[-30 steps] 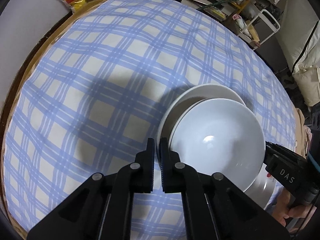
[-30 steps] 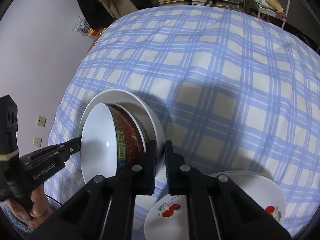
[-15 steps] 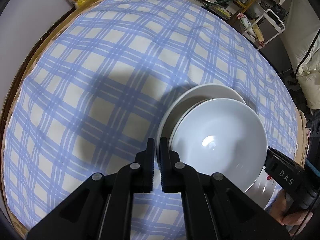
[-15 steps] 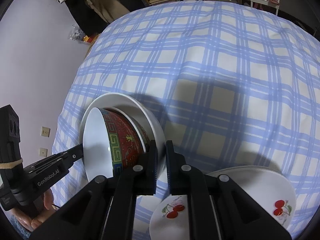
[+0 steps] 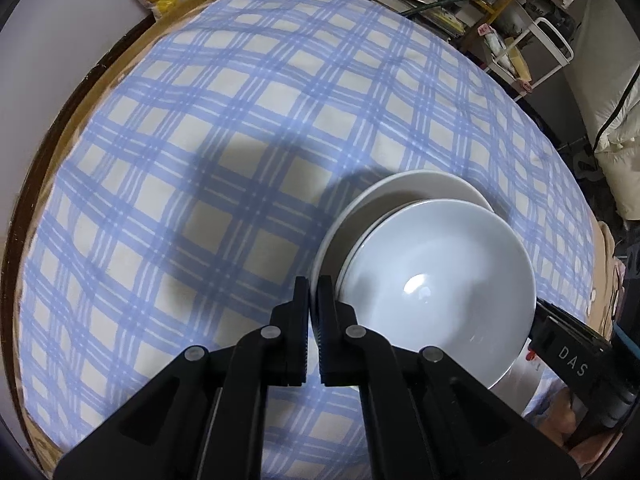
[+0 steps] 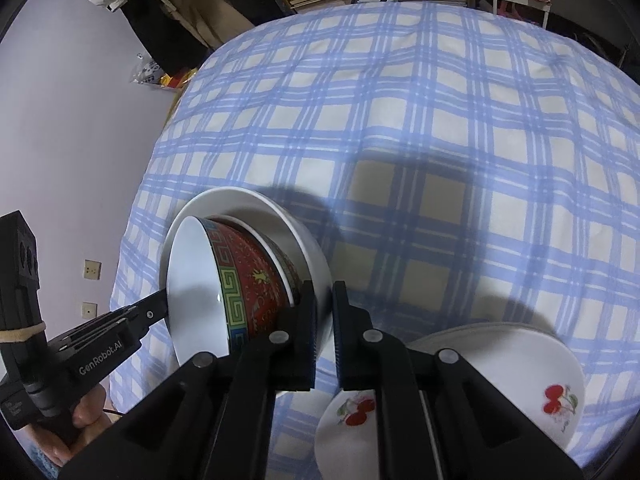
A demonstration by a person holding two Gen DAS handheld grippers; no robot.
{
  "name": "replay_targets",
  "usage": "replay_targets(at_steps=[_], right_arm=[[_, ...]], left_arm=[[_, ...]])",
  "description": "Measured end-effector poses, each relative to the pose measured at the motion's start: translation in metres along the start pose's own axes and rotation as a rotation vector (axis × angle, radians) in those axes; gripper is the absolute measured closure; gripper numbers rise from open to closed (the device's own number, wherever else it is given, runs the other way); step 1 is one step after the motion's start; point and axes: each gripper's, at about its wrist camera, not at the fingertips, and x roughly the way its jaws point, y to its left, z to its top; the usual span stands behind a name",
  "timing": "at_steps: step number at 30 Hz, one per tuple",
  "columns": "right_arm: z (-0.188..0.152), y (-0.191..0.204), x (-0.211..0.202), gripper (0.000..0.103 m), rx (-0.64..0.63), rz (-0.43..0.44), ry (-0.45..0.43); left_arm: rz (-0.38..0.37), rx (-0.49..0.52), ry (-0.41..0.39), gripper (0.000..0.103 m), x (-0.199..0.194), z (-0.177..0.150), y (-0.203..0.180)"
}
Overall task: Organize plates and bowls
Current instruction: 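Lower the bowl stack onto the cherry plate with both tools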
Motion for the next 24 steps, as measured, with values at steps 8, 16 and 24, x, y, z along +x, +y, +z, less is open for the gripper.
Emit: replay_targets(at_steps=[8,16,24], right_arm=[[-0.001,0.008,-0.043,0.091,-0.006,0.013,-0.016],[-0.023,-0.023,-0.108,0.092,0.018,-0.003,-0.073],[-0.059,-0.067,-0.123,0.092,0.076,-0.003,-0.077]], left_arm=[[0.009,0.012,-0.021,0.102,-0.046,-0.007,-0.021],[-0.007,0.084,-0.051,0.102,-0.082,-0.033,-0.078],[0.009,0.128,-0.027,0.102,-0.071,-0.072,-0.113]])
